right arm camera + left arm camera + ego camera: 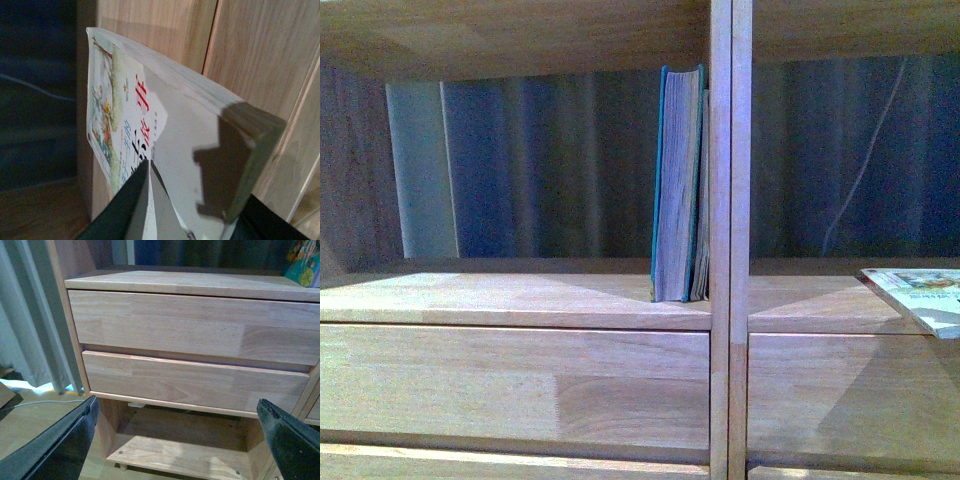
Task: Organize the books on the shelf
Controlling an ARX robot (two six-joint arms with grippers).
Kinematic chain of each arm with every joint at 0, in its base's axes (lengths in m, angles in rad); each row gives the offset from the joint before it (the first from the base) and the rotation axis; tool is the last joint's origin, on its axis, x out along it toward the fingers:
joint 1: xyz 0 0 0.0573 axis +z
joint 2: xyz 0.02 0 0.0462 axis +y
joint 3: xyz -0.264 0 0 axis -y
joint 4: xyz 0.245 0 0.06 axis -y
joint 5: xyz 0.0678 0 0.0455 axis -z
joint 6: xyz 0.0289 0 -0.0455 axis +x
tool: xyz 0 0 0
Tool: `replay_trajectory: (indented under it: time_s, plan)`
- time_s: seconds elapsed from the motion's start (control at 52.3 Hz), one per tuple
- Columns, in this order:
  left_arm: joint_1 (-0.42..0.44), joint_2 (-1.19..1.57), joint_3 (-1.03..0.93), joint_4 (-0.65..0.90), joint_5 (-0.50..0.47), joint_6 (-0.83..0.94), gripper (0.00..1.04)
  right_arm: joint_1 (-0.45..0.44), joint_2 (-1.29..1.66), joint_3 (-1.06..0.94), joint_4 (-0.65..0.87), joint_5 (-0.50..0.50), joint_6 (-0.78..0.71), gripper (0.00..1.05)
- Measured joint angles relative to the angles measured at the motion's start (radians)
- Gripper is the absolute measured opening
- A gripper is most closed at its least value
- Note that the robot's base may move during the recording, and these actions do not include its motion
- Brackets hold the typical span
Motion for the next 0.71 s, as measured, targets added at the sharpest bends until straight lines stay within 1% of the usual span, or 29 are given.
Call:
replay_trajectory:
  time_s: [0.019, 0.076, 0.134, 0.191, 0.497, 0.707]
  plan:
    - [0.0, 0.0, 0.0, 0.0, 0.0, 0.0, 0.97, 0.0, 0.0, -0.001, 0.0, 0.0, 0.0, 0.3]
    - [0.0, 0.0, 0.0, 0.0, 0.0, 0.0, 0.97, 0.0, 0.0, -0.004, 0.003, 0.0, 0.0, 0.2]
    - [0.0, 0.0, 0.0, 0.0, 0.0, 0.0, 0.97, 0.0, 0.0, -0.005, 0.008, 0.0, 0.0, 0.12]
    - [0.0, 0.0, 0.0, 0.0, 0.0, 0.0, 0.97, 0.0, -0.002, -0.005, 0.013, 0.0, -0.001, 0.08]
    - [0.0, 0.0, 0.0, 0.0, 0.0, 0.0, 0.97, -0.007, -0.034, -0.042, 0.025, -0.006, -0.003, 0.07]
    - [0.0, 0.0, 0.0, 0.0, 0.0, 0.0, 0.97, -0.039, -0.111, -0.058, 0.031, -0.04, -0.048, 0.07]
